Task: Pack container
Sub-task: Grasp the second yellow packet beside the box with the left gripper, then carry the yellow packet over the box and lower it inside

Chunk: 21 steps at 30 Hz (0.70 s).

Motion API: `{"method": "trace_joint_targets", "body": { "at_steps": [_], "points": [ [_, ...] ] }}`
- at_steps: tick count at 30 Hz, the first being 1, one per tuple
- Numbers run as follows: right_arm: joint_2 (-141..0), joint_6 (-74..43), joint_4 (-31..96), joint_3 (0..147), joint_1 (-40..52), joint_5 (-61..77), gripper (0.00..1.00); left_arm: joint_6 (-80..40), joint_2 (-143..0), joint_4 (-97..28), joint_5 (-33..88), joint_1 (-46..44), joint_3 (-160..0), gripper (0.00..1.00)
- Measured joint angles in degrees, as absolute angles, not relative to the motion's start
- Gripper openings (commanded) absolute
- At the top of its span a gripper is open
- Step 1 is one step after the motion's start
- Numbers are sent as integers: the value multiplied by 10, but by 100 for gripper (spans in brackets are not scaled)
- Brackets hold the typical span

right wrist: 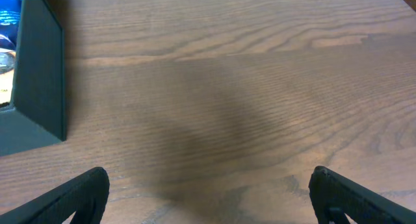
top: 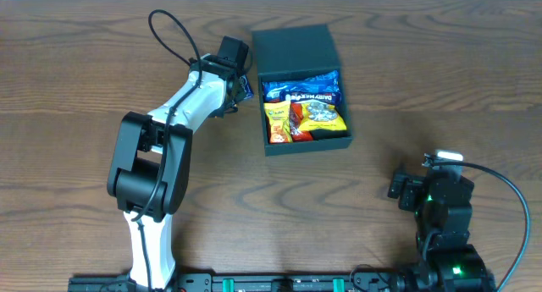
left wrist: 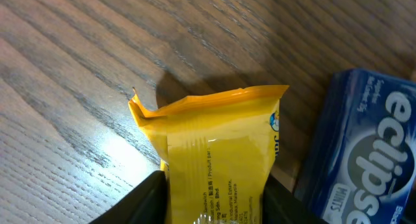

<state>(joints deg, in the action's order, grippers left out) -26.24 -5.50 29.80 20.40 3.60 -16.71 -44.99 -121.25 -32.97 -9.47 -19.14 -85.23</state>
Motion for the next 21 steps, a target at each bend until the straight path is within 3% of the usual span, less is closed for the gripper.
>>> {"method": "trace_joint_targets", "body": {
  "at_steps": [21],
  "points": [
    [-262,-55,298,204,36,-167,99,-376,-1196,-368,-108,-194,-852,35]
  ]
}}
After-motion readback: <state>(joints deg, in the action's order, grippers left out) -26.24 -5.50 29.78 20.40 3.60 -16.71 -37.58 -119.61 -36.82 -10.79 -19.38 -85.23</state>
